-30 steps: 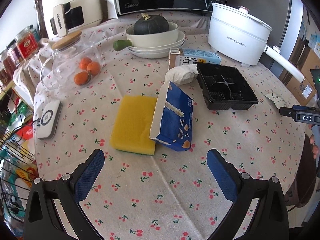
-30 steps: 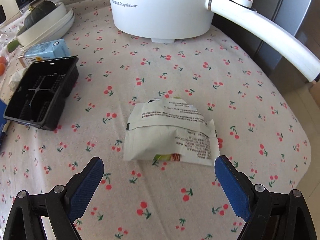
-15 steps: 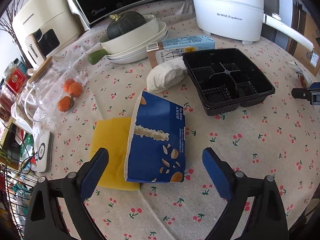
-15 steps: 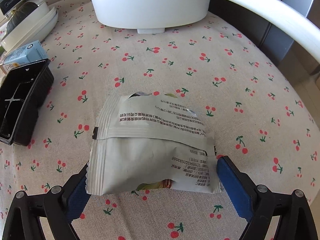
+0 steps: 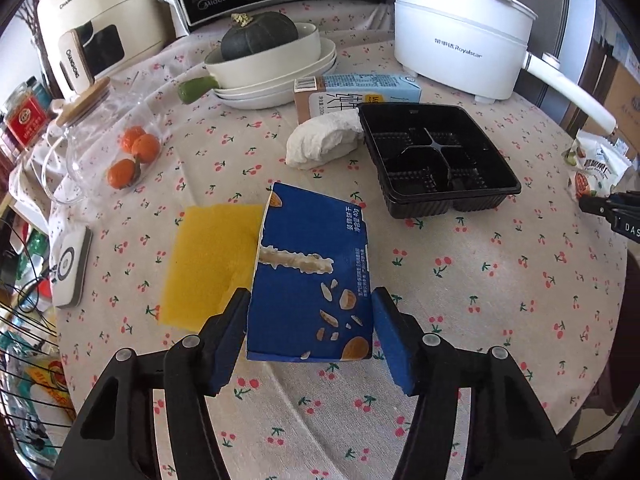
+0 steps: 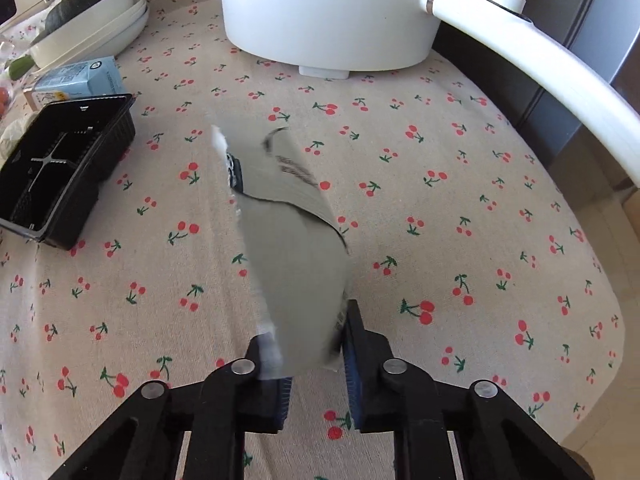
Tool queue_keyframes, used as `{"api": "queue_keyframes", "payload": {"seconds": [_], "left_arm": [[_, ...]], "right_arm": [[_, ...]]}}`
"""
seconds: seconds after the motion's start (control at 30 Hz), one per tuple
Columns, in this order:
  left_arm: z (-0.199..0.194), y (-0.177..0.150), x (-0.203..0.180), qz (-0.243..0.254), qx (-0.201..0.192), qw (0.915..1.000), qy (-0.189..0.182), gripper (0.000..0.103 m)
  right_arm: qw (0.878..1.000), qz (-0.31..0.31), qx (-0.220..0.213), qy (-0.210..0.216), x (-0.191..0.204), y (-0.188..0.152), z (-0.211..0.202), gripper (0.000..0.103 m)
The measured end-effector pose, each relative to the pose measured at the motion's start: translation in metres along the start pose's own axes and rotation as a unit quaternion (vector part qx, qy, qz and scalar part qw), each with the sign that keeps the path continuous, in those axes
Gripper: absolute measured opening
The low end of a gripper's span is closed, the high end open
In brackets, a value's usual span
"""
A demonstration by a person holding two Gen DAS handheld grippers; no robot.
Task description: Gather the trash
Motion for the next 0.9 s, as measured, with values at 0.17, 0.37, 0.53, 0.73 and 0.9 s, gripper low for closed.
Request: {"api": "queue_keyframes", "payload": {"seconds": [0.17, 0.37, 0.53, 0.73, 0.9], "left_arm": [[-0.021, -0.012, -0.002, -0.021, -0.003, 0.9996, -0.020, 0.064], [-0.050, -0.030, -0.012, -0.029, -0.009, 0.9988, -0.040, 0.064], [-0.071, -0.045, -0.018, -0.038, -0.013, 0.9972, -0.062, 0.064], [-0.088, -0.062, -0.021, -0.056, -0.008, 0.9946, -0.087, 0.064], [-0.092, -0.061, -0.018, -0.065, -0.010, 0.9933, -0.095, 0.064]], "right_arm": [[1.000, -0.001, -0.014, 0.011, 0.005, -0.006, -0.029, 0.013], [0.999, -0.007, -0.028, 0.022, 0.015, -0.022, -0.065, 0.013], [0.999, -0.001, -0.036, 0.035, 0.020, -0.039, -0.089, 0.013], [0.998, 0.002, -0.038, 0.049, 0.024, -0.061, -0.107, 0.013], [0.997, 0.039, -0.028, 0.064, 0.014, -0.065, -0.104, 0.042]]}}
Point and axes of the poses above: each gripper's, at about its wrist camera, not at the fingertips, and z roughly the way its jaws point, x to its left, y to its top, the point moved 6 cm from there along z, roughly the way its jaws point, and after that the axes turned 3 degrees about -z, right-handed, at the moved point
